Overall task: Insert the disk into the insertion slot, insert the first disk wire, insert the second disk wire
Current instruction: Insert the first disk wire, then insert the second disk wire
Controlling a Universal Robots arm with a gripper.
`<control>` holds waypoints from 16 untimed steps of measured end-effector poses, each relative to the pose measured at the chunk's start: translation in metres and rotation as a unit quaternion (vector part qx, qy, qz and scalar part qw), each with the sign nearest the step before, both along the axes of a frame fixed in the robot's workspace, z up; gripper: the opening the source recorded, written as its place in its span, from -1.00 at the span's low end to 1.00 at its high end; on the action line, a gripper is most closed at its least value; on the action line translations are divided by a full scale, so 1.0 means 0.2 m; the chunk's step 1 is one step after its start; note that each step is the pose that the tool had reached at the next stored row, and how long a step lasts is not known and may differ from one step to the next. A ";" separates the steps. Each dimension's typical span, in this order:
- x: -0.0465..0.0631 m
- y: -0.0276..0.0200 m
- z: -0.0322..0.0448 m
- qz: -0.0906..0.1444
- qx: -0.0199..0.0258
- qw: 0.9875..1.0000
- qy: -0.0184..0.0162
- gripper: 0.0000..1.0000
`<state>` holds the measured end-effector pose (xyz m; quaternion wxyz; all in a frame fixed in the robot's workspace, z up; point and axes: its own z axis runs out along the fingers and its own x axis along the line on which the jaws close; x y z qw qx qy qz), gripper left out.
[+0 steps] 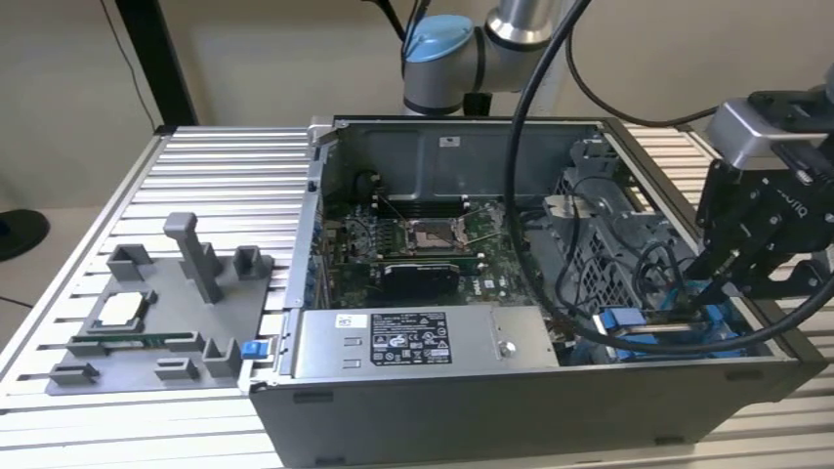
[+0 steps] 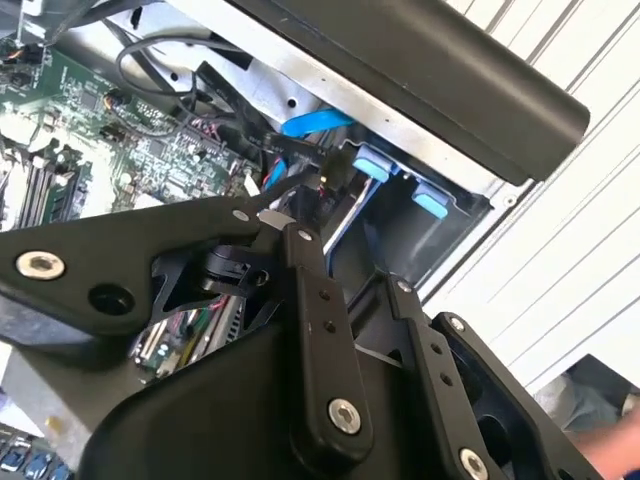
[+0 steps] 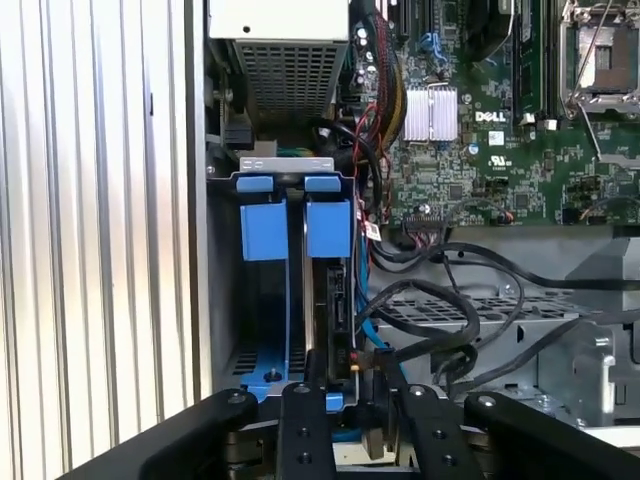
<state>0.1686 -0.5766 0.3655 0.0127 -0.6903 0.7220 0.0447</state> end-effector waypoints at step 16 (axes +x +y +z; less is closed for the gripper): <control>0.06 0.000 0.011 0.000 0.000 1.000 0.000 1.00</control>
